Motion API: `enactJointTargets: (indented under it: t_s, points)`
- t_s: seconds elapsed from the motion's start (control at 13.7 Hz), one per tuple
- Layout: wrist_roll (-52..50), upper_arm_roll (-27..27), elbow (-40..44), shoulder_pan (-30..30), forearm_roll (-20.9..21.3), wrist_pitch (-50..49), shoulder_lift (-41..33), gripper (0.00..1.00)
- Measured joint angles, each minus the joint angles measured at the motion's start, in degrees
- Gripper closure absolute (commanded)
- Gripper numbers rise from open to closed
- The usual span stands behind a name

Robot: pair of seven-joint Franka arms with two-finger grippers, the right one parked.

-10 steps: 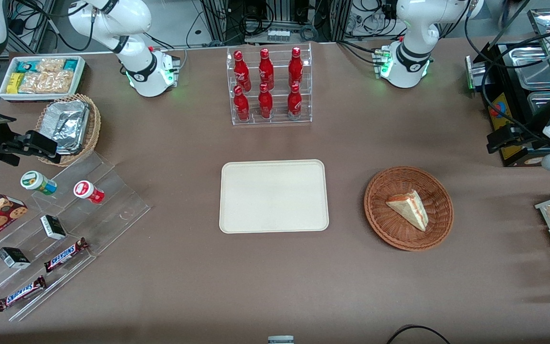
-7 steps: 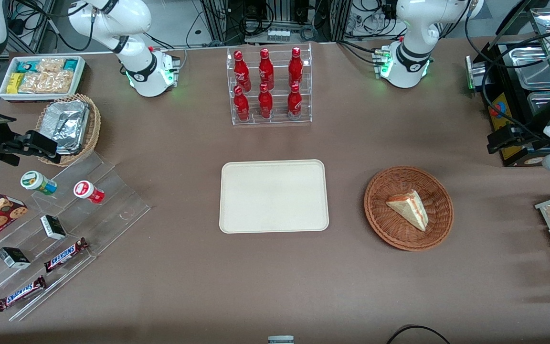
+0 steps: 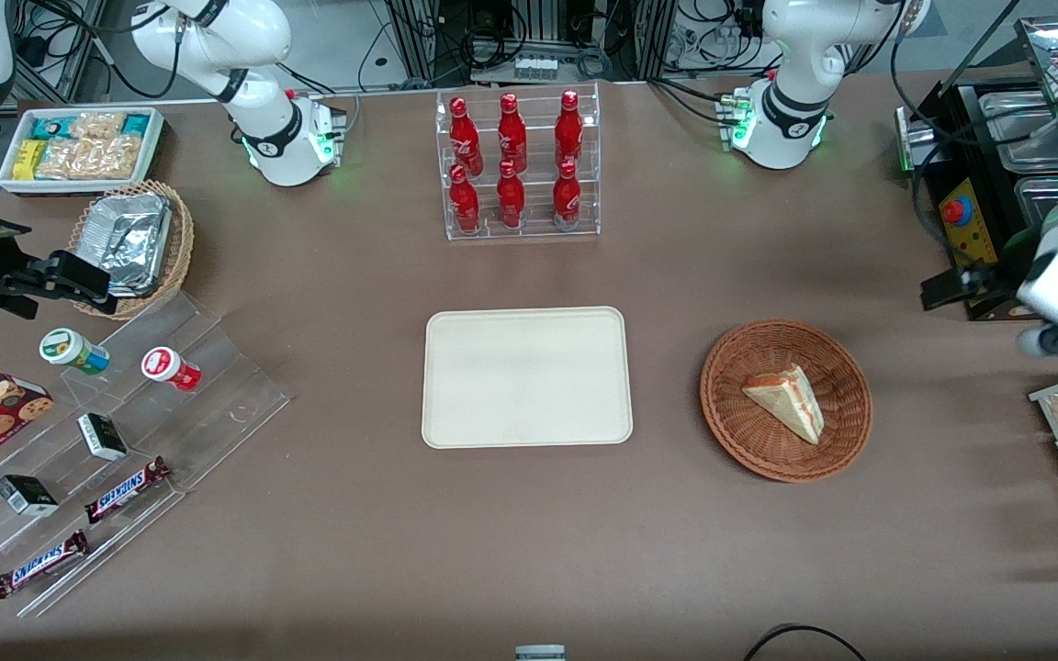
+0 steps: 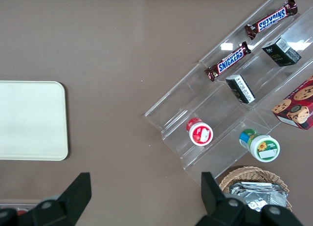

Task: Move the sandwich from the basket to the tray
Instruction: 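Move the open left gripper over the wrapped sandwich in the wicker basket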

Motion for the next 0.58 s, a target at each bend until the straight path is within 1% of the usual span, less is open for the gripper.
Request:
enactJointTargets:
  t_s: [0.22,0.44,0.58]
  points:
    - [-6.48,-0.15,-5.84,-0.19,-0.03,8.09,2.06,0.0]
    - [-14.14,-0.29,-13.84,-0.34,-0.06,17.13,2.54,0.0]
    - [-19.37,-0.43,-17.62,-0.81,-0.09,21.5,2.72,0.0]
